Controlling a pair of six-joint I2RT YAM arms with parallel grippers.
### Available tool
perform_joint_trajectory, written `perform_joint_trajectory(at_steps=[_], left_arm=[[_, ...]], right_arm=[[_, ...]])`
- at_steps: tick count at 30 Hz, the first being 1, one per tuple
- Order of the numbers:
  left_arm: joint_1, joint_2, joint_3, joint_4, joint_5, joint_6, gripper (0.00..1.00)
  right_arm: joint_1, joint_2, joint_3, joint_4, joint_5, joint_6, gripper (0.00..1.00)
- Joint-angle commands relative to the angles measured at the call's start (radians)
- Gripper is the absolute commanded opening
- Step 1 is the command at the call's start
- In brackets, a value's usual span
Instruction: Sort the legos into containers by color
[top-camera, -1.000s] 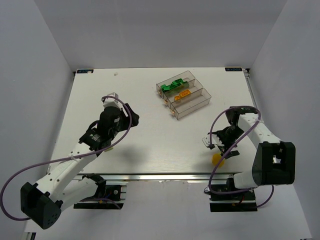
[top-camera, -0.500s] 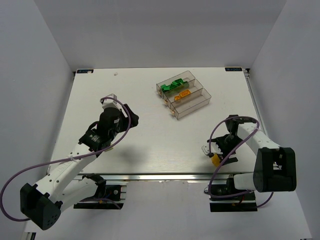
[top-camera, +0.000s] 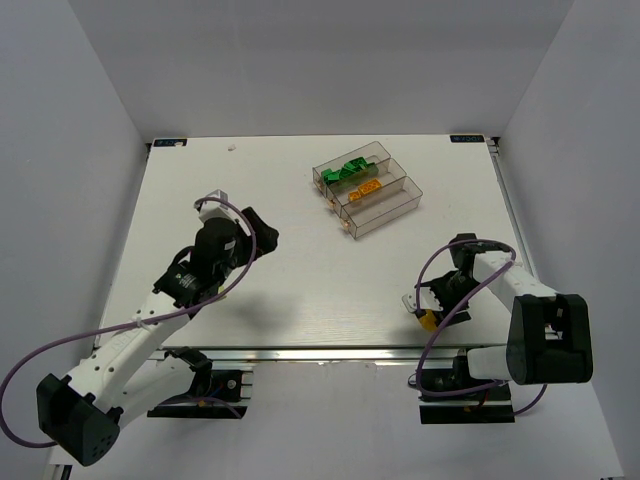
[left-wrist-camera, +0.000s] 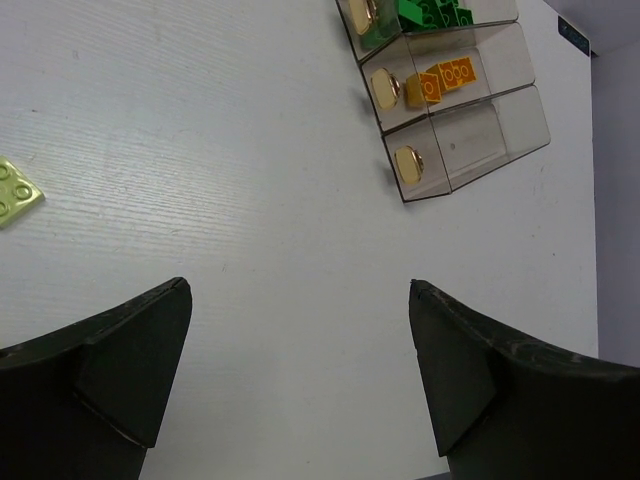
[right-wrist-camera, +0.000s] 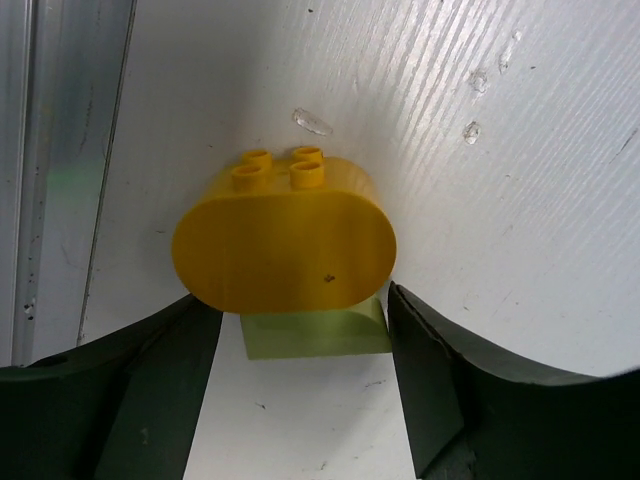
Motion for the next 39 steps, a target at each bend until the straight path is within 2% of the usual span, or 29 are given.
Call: perform_joint_trajectory(at_steps=[1, 7, 10, 11, 12, 14, 18, 19, 20, 23, 25, 29, 34, 36, 39], left_arm=[[-0.004, -0.019, -0.016, 0.014, 0.007, -0.025, 0.98], [-0.004, -0.053, -0.042, 0.031, -0.03, -0.096, 0.98], [-0.004, -0.091, -0.079, 0.056, -0.056, -0.142, 0.98], [-0.004, -0.102, -0.09, 0.085, -0.055, -0.148, 0.98], [-0.004, -0.108, -0.1, 0.106, -0.036, -0.154, 0.98], [-0.004, -0.116, -0.131, 0.176, -0.004, -0.165, 0.98], [-0.004, -0.078, -0.176, 0.333, 0.119, -0.168, 0.97], [-0.004, -0.065, -0.183, 0.362, 0.176, -0.174, 0.95], [-0.004, -0.039, -0.198, 0.435, 0.206, -0.179, 0.94], [-0.004, 0.017, -0.22, 0.56, 0.328, -0.199, 0.87], [-0.004, 0.048, -0.228, 0.624, 0.413, -0.218, 0.84], [-0.012, 0.139, -0.234, 0.802, 0.528, -0.255, 0.82], [-0.072, 0.261, -0.186, 0.866, 0.561, -0.26, 0.83], [-0.101, 0.312, -0.165, 0.872, 0.562, -0.262, 0.83], [-0.133, 0.35, -0.159, 0.905, 0.561, -0.284, 0.83]], right_arm=[[-0.002, -0.022, -0.007, 0.008, 0.008, -0.189, 0.7], [-0.002, -0.025, -0.002, 0.006, 0.014, -0.21, 0.61], [-0.002, -0.024, 0.004, 0.003, 0.008, -0.214, 0.54], [-0.004, -0.024, 0.014, 0.003, 0.003, -0.212, 0.48], [-0.004, -0.022, 0.021, 0.0, -0.001, -0.209, 0.48], [-0.004, -0.018, 0.056, -0.004, -0.035, -0.184, 0.37], [0.01, -0.01, 0.148, -0.032, -0.136, -0.086, 0.27], [0.022, -0.008, 0.169, -0.037, -0.179, -0.056, 0.24], [0.029, -0.004, 0.189, -0.038, -0.201, 0.017, 0.17], [0.061, -0.002, 0.26, -0.05, -0.274, 0.148, 0.1], [0.093, -0.002, 0.301, -0.052, -0.311, 0.216, 0.08], [0.154, 0.01, 0.355, -0.035, -0.354, 0.362, 0.07], [0.275, -0.013, 0.354, 0.156, -0.353, 0.714, 0.0], [0.306, -0.012, 0.364, 0.228, -0.35, 0.84, 0.0], [0.349, 0.005, 0.396, 0.275, -0.344, 0.934, 0.0]])
